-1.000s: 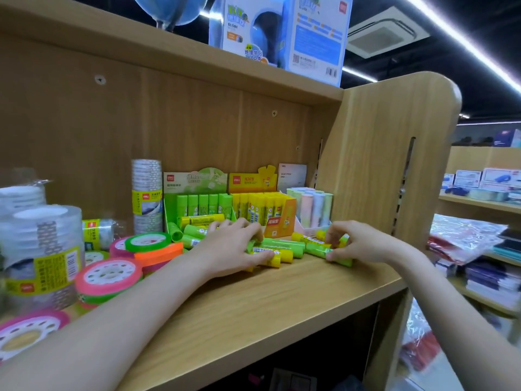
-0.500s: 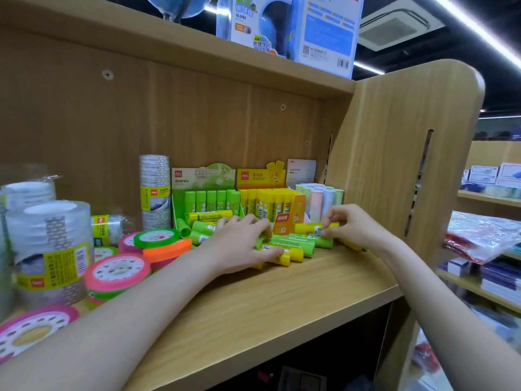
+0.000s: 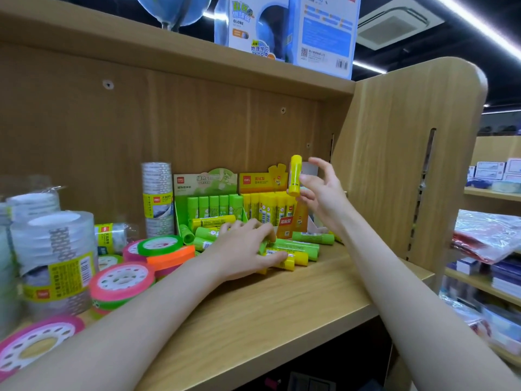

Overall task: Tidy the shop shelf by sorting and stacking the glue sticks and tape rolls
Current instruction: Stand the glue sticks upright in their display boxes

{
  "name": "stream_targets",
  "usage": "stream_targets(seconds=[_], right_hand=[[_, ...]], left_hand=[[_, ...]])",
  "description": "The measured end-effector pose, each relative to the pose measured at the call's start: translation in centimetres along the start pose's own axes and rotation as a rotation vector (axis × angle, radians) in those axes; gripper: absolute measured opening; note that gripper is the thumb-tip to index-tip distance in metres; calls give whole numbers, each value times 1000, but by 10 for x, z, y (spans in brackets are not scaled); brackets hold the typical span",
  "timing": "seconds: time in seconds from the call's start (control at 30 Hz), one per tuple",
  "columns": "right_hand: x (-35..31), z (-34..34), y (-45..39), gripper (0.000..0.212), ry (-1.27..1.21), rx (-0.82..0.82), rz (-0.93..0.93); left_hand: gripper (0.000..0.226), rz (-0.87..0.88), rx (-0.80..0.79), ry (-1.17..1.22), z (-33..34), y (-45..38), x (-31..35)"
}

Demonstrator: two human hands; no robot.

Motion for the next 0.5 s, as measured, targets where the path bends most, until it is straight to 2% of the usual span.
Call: stream_targets(seconds=[0.07, 0.13, 0.17, 0.23, 0.27, 0.33, 0.43, 0.5], right_hand=[[1, 0, -5, 55, -44, 1, -42], [2, -1, -7, 61, 33, 37, -54], [2, -2, -9, 58, 189, 75, -101], [3, 4, -11, 53, 650, 92, -317], [4, 12, -10, 50, 818, 21, -436], [14, 25, -8, 45, 1038, -165, -537], [22, 27, -8, 34, 1226, -285, -484], [23, 16, -4, 25, 1230, -343, -393]], left_hand=[[47, 1, 3, 2, 1, 0, 0], [48, 3, 5, 5, 1, 0, -1], [48, 2, 5, 5, 1, -1, -2], [50, 1, 6, 4, 1, -2, -2], [50, -2, 12, 0, 2, -2, -2], [47, -10, 22, -3, 2, -2, -2], [44, -17, 32, 13, 2, -2, -4], [45, -13, 33, 22, 2, -2, -5]])
Point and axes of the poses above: each hand's wrist, its own y-axis away from the middle knuckle, its own z-axis out of the palm, x = y × z, the point moved 2 cm from there along -y, towards the middle knuckle, and after that the axes turned 1 degree about y, right-handed, at the moved point
